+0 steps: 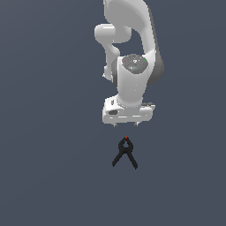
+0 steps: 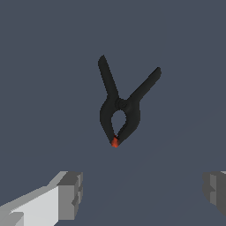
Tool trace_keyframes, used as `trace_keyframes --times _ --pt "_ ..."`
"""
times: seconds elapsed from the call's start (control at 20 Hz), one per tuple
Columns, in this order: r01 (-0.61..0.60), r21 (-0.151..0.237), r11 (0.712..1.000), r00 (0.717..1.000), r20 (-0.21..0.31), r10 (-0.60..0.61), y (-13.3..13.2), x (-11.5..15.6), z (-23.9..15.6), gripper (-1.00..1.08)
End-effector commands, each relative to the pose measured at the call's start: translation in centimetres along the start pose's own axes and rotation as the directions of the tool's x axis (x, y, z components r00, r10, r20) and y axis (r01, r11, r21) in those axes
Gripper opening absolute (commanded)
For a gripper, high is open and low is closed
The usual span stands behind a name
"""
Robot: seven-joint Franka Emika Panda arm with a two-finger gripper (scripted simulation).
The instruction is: Pick up the object and move it to a goal position.
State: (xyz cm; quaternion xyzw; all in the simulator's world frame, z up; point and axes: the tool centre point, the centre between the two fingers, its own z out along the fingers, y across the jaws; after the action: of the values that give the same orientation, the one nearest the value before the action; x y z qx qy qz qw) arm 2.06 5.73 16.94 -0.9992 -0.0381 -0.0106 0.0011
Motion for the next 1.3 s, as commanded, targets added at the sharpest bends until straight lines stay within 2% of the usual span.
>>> trace_keyframes --times 0.0,0.65,1.25 --pt "-0.016 0.001 1.0 1.0 0.002 0.016 0.0 0.6 0.7 1.0" --pt "-0.153 -0.001 0.988 0.988 0.016 0.153 -0.2 5.1 7.3 1.0" --pt "-0.203 -0.006 0.979 0.979 0.02 0.203 -0.3 6.5 10.1 1.0"
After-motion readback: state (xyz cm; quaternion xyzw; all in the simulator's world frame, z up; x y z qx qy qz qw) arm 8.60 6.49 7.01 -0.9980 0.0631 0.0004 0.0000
